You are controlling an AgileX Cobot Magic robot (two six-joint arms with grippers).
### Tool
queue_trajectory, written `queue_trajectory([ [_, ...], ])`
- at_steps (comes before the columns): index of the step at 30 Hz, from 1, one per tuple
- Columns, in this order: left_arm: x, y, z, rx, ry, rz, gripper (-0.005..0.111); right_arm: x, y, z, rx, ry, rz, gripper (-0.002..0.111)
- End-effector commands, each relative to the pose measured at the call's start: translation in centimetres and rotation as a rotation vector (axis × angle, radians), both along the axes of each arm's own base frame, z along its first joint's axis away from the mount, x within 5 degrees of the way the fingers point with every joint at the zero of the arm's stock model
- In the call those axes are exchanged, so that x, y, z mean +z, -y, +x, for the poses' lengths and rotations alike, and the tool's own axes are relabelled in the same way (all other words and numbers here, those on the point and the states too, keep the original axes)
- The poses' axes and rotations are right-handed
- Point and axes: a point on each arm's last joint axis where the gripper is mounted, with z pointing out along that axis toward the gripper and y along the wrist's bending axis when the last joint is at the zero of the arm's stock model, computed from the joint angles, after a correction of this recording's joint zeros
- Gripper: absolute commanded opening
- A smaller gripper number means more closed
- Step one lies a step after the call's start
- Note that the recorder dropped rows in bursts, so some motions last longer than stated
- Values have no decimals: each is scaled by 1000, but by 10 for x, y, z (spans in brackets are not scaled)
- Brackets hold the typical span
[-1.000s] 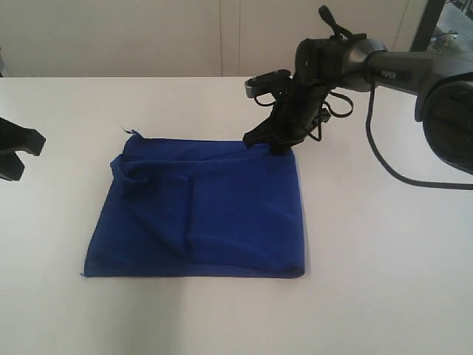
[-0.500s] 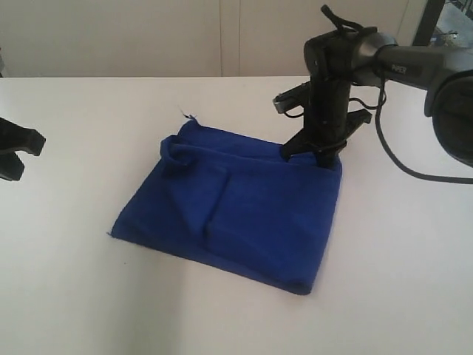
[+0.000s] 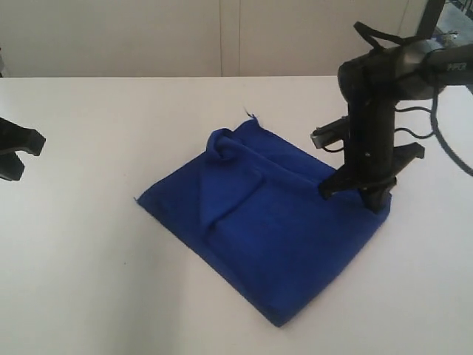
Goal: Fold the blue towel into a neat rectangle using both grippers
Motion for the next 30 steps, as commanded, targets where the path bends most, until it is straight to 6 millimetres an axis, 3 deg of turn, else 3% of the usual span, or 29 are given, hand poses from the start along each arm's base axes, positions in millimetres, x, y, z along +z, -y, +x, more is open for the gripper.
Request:
queue_trajectory([
  [1,2,1,-3,0,-3,-12,0,2,12,-40,-65,-27,9,0],
  [7,2,1,-3,0,-3,-12,0,20,20,-78,-67,44,60,0],
  [12,2,1,-3,0,-3,-12,0,50,17,-71,-54,225,135,0],
  [17,2,1,-3,0,-3,-12,0,79,-2,-37,-75,440,314,0],
  [20,2,1,-3,0,-3,-12,0,84,-17,-14,-68,484,418,0],
  [24,2,1,-3,0,-3,-12,0,80,-33,18,-38,504,502,0],
  [30,2,1,-3,0,-3,-12,0,53,-46,64,-1,522,504,0],
])
